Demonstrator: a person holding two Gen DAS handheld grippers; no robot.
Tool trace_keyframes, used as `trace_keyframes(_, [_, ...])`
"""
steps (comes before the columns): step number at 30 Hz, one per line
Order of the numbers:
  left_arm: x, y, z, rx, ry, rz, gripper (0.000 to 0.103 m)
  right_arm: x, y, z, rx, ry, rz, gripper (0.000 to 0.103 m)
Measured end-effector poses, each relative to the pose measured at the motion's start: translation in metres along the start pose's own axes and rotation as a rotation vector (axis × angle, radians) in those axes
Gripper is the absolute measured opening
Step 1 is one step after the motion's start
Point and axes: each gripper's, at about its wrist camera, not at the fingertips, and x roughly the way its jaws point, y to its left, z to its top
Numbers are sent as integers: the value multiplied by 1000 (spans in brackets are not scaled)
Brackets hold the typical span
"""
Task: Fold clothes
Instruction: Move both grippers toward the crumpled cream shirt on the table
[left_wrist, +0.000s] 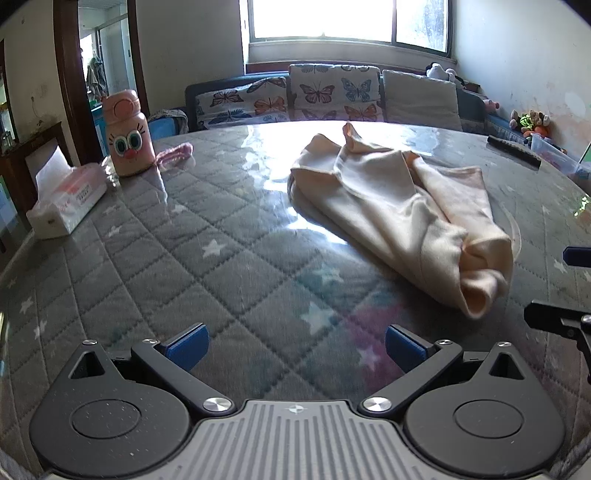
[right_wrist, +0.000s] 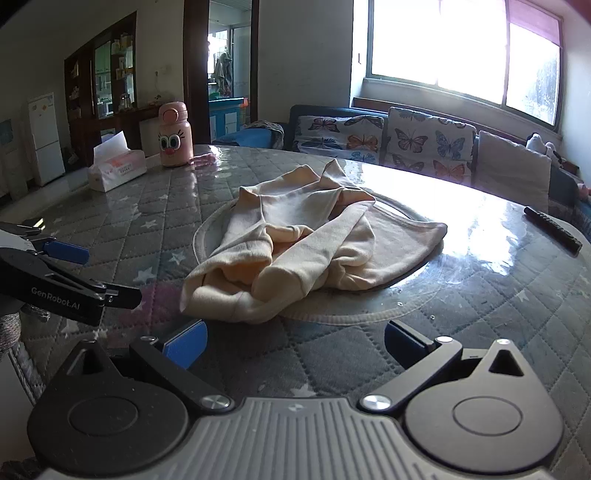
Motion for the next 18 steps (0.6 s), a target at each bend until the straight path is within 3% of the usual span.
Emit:
trace_keyframes(10, [12, -16, 36, 58, -44, -44, 102, 12, -17, 21, 15, 9, 11, 103])
trace_keyframes(14, [19, -27, 52, 92, -62, -78, 93, 19, -28, 35, 41, 1, 11, 100])
trace_keyframes(18, [26, -38, 68, 125, -79, -113, 80, 29, -39, 46, 69, 8, 20, 91])
